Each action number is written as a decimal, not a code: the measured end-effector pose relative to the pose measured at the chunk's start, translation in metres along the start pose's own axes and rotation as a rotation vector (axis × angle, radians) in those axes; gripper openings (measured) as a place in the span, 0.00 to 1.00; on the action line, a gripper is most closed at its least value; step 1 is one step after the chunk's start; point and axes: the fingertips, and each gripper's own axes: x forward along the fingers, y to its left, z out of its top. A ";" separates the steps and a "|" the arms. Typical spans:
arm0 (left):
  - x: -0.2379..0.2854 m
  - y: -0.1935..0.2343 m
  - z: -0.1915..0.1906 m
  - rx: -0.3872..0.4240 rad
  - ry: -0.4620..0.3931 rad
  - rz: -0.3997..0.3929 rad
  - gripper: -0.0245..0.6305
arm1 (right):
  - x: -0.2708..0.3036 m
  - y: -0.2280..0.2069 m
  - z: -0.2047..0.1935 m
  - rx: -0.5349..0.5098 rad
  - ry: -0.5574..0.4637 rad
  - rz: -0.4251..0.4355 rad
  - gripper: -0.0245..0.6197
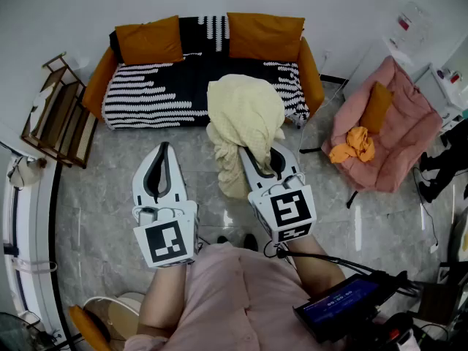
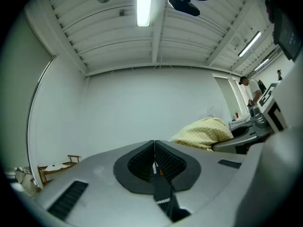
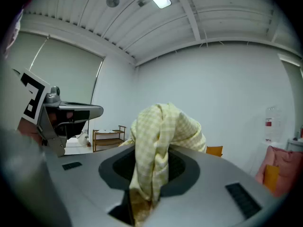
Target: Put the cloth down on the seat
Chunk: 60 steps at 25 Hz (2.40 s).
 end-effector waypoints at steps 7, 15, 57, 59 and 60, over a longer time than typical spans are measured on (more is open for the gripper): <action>0.003 0.003 -0.003 -0.030 0.003 -0.011 0.05 | 0.004 0.001 -0.004 -0.001 0.004 -0.015 0.20; 0.010 0.022 -0.021 -0.029 0.029 -0.022 0.05 | 0.018 -0.005 -0.006 0.038 0.001 -0.065 0.20; 0.367 0.145 -0.129 0.002 0.151 0.084 0.05 | 0.403 -0.154 -0.027 0.042 0.097 0.044 0.20; 0.394 0.167 -0.141 -0.014 0.158 0.081 0.05 | 0.436 -0.154 -0.024 0.038 0.101 0.038 0.20; 0.409 0.178 -0.146 -0.020 0.159 0.077 0.05 | 0.453 -0.154 -0.022 0.035 0.103 0.034 0.20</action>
